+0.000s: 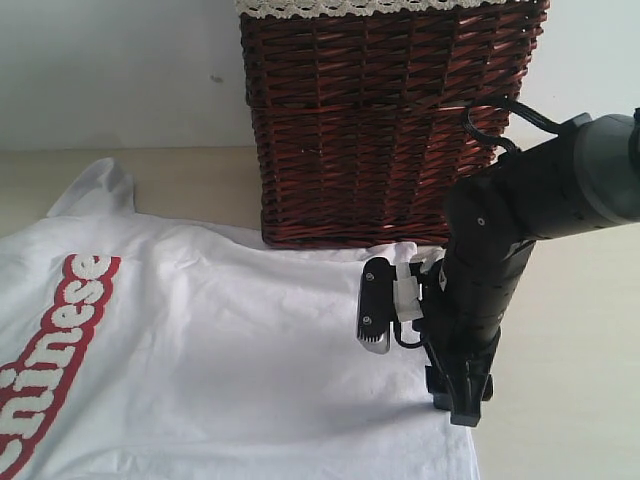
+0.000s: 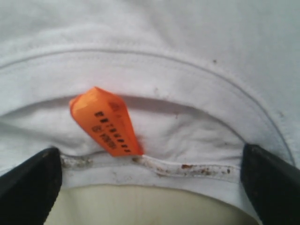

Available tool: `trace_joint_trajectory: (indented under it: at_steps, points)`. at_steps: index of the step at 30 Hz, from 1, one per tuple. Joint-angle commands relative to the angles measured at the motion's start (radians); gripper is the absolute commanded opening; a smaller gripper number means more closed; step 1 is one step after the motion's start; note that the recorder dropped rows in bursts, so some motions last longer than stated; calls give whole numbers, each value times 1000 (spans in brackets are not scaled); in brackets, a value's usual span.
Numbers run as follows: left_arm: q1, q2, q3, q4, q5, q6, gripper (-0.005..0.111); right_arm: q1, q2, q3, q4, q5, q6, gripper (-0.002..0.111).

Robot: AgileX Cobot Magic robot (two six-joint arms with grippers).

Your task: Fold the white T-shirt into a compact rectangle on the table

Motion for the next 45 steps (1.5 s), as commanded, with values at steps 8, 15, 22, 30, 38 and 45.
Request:
trace_joint_trajectory:
  at_steps: [8,15,22,30,38,45]
  points:
    - [8,44,16,-10,-63,3,105,-6,56,10,-13,-20,27,37]
    - [8,44,16,-10,-59,3,105,-6,56,10,-36,-27,23,6]
    - [8,44,16,-10,-50,-1,105,-6,56,10,-85,-27,34,0]
    - [8,44,16,-10,-48,-1,105,-6,56,10,-85,-27,34,0]
    - [8,44,16,-16,-49,-3,105,-6,56,10,-85,-25,33,0]
    - [8,44,16,-18,-55,-34,102,-6,56,10,-85,-25,33,0]
